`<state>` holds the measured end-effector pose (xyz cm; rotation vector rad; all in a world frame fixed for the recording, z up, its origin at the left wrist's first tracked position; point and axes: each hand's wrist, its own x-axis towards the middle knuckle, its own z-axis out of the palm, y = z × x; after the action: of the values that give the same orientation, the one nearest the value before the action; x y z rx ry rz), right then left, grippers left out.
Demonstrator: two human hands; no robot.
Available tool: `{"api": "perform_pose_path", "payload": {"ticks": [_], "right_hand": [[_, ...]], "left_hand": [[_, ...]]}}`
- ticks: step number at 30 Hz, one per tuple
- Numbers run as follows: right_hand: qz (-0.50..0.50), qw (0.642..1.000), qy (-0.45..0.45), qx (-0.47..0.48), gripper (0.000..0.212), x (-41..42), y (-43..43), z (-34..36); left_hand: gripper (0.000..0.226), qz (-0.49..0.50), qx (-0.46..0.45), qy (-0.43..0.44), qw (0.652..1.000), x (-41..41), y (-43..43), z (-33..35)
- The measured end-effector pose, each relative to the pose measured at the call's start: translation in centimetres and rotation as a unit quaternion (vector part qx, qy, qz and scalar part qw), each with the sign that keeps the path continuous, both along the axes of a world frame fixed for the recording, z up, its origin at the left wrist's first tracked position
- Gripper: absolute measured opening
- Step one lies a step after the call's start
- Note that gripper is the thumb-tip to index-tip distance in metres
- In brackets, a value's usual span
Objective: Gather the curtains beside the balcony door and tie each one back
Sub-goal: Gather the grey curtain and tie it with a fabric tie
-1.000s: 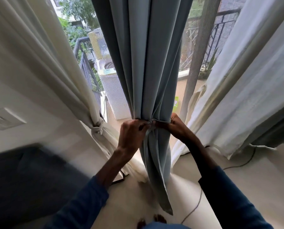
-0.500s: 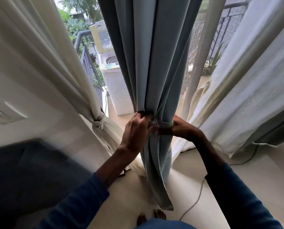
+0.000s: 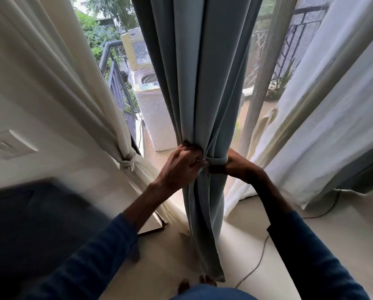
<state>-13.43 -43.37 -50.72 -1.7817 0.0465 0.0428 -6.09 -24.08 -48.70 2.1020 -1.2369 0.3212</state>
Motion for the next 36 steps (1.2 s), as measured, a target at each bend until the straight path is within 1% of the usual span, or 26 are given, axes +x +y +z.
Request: {"api": "perform_pose_path", "payload": {"ticks": [3,5,8,11,16,21,23,24,26,28,30,31,33,36], "right_hand": [[-0.004,1.0,0.004,0.003,0.055,0.3,-0.1,-0.1],[-0.006,1.0,0.003,0.004,0.056,0.4,-0.3,-0.1],[-0.009,1.0,0.004,0.005,0.057,0.3,-0.5,-0.2],[-0.015,1.0,0.013,0.008,0.054,0.0,-0.5,-0.1],[-0.02,1.0,0.008,0.018,0.049,-0.4,-0.2,0.0],[-0.032,0.999,-0.014,0.019,0.041,-0.3,-0.1,-0.8],[-0.062,0.997,-0.034,0.019,0.038,-0.4,0.1,-1.3],[-0.084,0.995,-0.053,0.017,0.04,-0.5,0.2,-1.6],[-0.135,0.987,-0.086,-0.004,0.048,-0.5,0.4,-2.4],[-0.18,0.978,-0.103,-0.039,0.044,-0.4,1.0,-2.8],[-0.218,0.964,-0.135,-0.073,0.042,-0.4,2.1,-2.6],[-0.233,0.953,-0.167,-0.101,0.042,-0.4,2.5,-2.6],[-0.25,0.931,-0.223,-0.145,0.034,-0.5,2.9,-3.0],[-0.287,0.921,-0.23,-0.127,0.05,-0.9,3.1,-3.4]], "left_hand": [[0.042,-0.006,0.001,0.003,1.0,0.1,0.2,0.4],[0.038,0.002,0.007,0.006,1.0,0.2,0.2,0.5],[0.031,0.03,0.018,0.009,0.999,0.0,0.2,0.4],[0.027,0.065,0.028,-0.002,0.998,-0.5,0.3,0.2],[0.028,0.094,0.036,-0.03,0.994,-1.3,0.8,0.1],[0.029,0.094,0.043,-0.019,0.994,-1.5,1.3,0.2],[0.029,0.097,0.018,0.008,0.995,-1.5,1.3,-0.2],[0.029,0.092,0.002,0.032,0.995,-1.6,1.3,-0.5],[0.027,0.076,-0.025,0.093,0.992,-1.8,1.1,-0.8],[0.027,0.063,-0.037,0.127,0.989,-2.4,0.8,-0.8],[0.025,0.059,-0.047,0.132,0.988,-3.1,0.5,-0.8],[0.024,0.059,-0.054,0.134,0.988,-3.2,0.4,-0.8],[0.024,0.059,-0.063,0.137,0.987,-3.0,0.4,-1.0],[0.026,0.043,-0.066,0.143,0.987,-2.7,0.5,-1.2]]}}
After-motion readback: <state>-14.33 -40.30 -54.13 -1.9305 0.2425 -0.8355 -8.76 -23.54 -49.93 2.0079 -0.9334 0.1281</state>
